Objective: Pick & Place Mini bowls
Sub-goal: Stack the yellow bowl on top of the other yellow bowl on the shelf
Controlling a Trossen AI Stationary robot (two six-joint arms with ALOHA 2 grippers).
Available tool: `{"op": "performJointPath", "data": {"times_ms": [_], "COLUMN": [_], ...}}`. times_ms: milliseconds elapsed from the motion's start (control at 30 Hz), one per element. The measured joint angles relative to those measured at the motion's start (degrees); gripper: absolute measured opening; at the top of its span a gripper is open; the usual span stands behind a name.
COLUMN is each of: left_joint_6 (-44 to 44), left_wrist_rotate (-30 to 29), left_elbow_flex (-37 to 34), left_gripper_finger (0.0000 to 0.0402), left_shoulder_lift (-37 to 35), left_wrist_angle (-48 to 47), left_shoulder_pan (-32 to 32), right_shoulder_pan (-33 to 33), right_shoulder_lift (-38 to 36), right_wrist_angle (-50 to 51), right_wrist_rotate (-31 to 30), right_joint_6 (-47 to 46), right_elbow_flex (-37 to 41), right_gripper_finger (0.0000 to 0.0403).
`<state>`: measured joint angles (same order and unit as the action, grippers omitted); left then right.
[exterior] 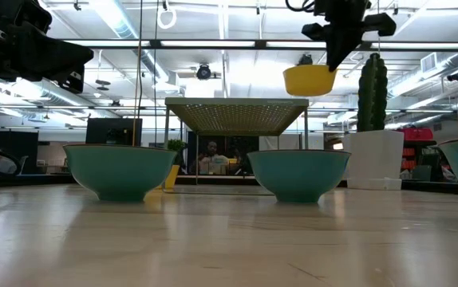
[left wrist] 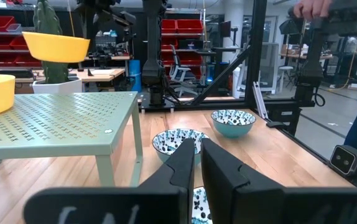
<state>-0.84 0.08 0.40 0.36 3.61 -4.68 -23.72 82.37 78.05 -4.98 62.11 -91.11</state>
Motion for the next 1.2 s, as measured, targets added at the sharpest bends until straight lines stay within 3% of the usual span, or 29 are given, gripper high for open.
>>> {"op": "performJointPath", "data": {"times_ms": [233, 633, 867, 1200], "left_joint_6": [0.0, 0.0, 0.0, 0.0], "left_wrist_rotate": [0.0, 0.0, 0.0, 0.0], "left_elbow_flex": [0.0, 0.0, 0.0, 0.0], "left_gripper_finger": [0.0034, 0.0034, 0.0034, 0.0034], "left_shoulder_lift": [0.0, 0.0, 0.0, 0.0], "left_wrist_angle": [0.0, 0.0, 0.0, 0.0], "left_shoulder_pan": [0.0, 0.0, 0.0, 0.0], "right_shoulder_pan": [0.4, 0.4, 0.6, 0.6], "right_shoulder_lift": [1.4, 8.4, 12.3, 15.1], "right_wrist_angle": [-1.8, -0.4, -0.5, -3.5], "right_wrist_rotate": [-1.2, -1.1, 0.0, 1.3], "right_joint_6": [0.3, 0.8, 5.8, 5.9], "right_elbow_flex": [-0.5, -14.2, -17.8, -21.9], "right_gripper_finger": [0.0, 0.0, 0.0, 0.0]}}
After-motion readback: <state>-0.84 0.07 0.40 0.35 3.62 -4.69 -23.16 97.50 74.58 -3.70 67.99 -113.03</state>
